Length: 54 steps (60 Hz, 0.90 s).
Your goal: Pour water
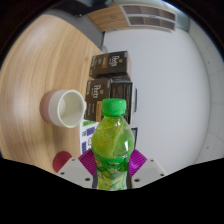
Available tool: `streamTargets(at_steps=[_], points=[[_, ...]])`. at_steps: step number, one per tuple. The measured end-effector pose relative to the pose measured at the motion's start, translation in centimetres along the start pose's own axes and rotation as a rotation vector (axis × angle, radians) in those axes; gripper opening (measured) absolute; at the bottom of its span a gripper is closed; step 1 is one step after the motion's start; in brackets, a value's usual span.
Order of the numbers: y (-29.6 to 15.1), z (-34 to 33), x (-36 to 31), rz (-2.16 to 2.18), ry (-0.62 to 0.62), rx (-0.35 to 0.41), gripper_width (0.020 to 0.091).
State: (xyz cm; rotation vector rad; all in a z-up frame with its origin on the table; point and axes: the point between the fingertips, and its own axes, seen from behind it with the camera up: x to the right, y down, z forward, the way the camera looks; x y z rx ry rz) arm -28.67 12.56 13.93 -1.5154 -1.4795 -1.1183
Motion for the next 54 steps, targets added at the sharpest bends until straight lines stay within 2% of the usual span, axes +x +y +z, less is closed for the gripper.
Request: streamTargets(at_steps=[3,13,26,38,47,49,50,54], points=[[0.0,-0.6,0.3,0.159,-0.03,0.031,0.0386],[2.0,-1.3,0.6,0.747,-0.131,0.057,0.0387],[3.4,0.4,-1.1,1.401,-0.299,0.205,0.0387],[5.3,2.7,-2.8,1.512,-0.249,0.249,0.0387],[4.9,3.8,-5.1,1.526,-0.258,0.272,0.0387],[4.8,3.9,-6.1,1.517,-0.264,0.266,0.0426],[4.8,3.7,-5.4,1.52,-0.236,0.295,0.0413],[4.7,3.5,-5.8,1.497,-0.212,0.304,0.0414]])
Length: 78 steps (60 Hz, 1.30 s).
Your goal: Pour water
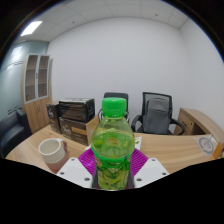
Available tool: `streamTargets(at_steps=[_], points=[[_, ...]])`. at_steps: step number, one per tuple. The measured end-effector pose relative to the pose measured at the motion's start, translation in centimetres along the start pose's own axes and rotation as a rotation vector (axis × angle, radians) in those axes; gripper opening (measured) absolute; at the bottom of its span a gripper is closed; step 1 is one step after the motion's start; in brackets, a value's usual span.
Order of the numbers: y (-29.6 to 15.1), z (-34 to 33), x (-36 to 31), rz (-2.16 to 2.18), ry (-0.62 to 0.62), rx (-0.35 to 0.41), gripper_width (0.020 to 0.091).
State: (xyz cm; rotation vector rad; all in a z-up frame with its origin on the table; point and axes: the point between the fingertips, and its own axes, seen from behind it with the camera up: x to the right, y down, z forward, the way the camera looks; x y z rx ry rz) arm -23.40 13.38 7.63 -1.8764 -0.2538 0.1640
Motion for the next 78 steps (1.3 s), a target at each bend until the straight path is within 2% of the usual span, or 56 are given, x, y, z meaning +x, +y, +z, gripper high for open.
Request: streamTargets(at_steps=[6,16,18,22,24,32,38,47,58,78], points=[[-0.1,-0.4,0.2,0.019,0.014,0.017,0.0427],[0.3,-0.5,0.2,0.035,0.012,-0.009,0.0537],[1.0,-0.7,0.2,0.042,0.016,-0.037,0.0584],[2.0,-1.7,0.5,0.071,0.037,-0.082,0.0741],[2.4,-2.3,0.4,0.077,0.051,-0.098,0.0791],[4.0,-7.8,-0.6,0.128,0.094,-0.153,0.0797],[5.6,-13.5,-2.9,0.177,0.121,-0.229,0.0825],[3.9,-21.6,-7.1,0.194,0.156,-0.272,0.0828],[-1.4,-27.9,-9.7,0.202,0.225,-0.232,0.0829],[-9.9,-32.1,-10.3,0.142,0.29,-0.072,0.0829]])
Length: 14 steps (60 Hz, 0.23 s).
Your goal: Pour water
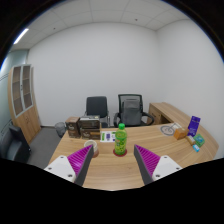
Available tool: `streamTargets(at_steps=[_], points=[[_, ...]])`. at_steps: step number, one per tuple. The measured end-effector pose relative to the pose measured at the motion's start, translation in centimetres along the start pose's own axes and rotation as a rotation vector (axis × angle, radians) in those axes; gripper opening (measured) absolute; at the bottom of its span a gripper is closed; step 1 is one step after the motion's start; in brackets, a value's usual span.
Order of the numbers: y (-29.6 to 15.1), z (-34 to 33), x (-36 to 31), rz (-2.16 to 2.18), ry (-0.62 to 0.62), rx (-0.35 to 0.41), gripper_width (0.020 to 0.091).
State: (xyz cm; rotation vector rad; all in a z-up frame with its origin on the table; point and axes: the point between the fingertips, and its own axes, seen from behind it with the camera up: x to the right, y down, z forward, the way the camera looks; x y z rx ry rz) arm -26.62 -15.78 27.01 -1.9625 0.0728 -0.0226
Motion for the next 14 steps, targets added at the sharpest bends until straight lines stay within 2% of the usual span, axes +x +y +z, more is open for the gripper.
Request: streamTargets(at_steps=[14], points=[[-0.46,-0.56,-1.01,0.019,-0.001,0.008,0.0829]])
